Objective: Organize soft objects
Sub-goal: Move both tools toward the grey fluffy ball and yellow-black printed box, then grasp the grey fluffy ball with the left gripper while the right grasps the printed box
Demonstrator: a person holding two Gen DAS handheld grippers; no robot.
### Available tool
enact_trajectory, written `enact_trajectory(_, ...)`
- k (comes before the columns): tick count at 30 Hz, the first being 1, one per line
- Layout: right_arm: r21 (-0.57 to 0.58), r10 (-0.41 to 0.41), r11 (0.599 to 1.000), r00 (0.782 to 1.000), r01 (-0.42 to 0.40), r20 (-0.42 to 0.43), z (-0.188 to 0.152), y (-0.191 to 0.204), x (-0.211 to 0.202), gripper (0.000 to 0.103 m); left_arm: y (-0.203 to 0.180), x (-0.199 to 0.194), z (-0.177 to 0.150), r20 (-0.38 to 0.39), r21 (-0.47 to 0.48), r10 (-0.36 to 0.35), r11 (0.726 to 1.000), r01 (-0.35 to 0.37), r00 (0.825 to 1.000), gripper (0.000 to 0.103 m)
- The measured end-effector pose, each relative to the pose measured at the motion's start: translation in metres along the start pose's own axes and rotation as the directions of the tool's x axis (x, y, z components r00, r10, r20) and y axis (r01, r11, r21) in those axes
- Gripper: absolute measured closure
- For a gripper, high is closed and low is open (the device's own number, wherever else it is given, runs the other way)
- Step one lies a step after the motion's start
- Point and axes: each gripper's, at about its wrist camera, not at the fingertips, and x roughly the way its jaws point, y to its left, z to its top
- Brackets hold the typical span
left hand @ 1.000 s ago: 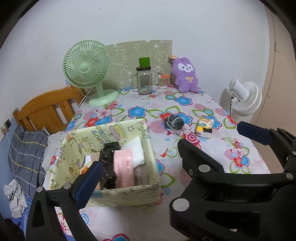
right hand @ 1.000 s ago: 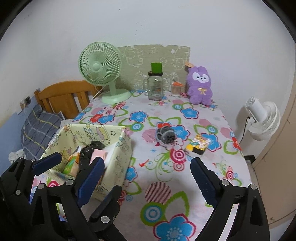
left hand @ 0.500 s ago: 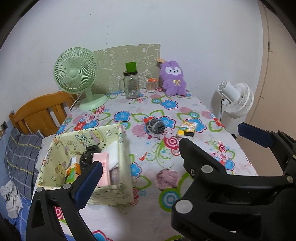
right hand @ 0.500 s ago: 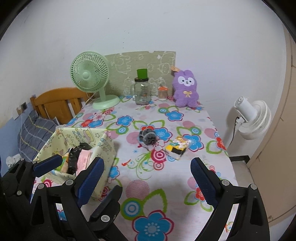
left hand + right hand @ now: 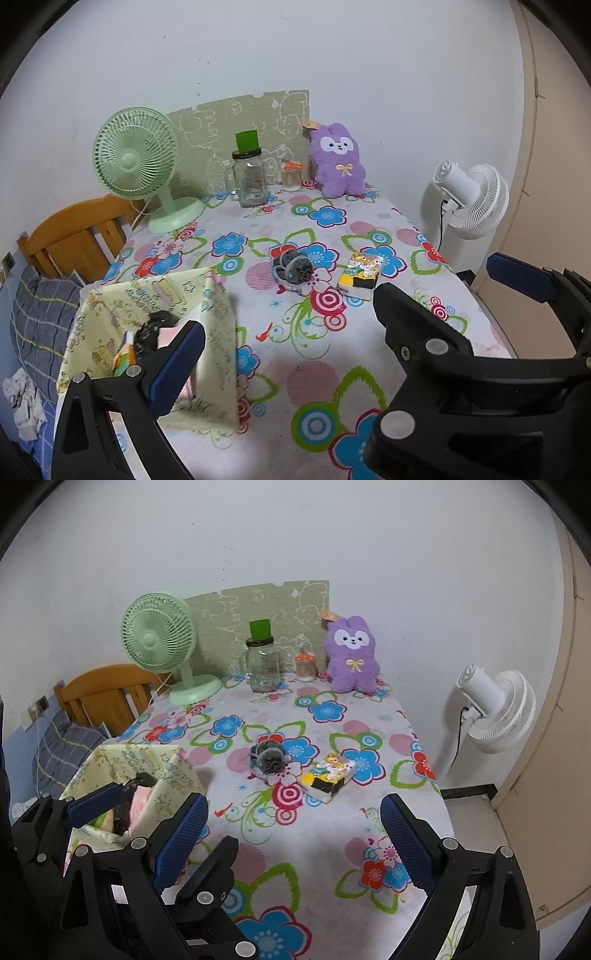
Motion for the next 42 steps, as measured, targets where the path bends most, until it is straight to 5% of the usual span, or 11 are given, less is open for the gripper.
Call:
enact_trajectory(15, 0.016, 0.004, 1.0, 0.998, -0.003, -0.056, 0.027, -0.047, 0.058, 0.007, -0.023, 0.065, 0.035, -0.042, -0.012, -0.002, 1.0, 0.001, 0.999, 0.0)
enact_trajectory(35, 0.059, 0.046, 0.998, 0.991, -0.039, -0.125, 0.048, -0.071, 0.147, 0.007, -0.022, 0.146, 0.061, -0.111, -0.031, 0.085, 0.996, -0.089, 0.99, 0.001)
enact_trajectory(42, 0.061, 0.023, 0.998, 0.985, -0.013, -0.173, 0.047, -0.073, 0.183, 0.007, -0.013, 0.179, 0.059, -0.148, -0.055, 0.134, 0.988, -0.143, 0.98, 0.015)
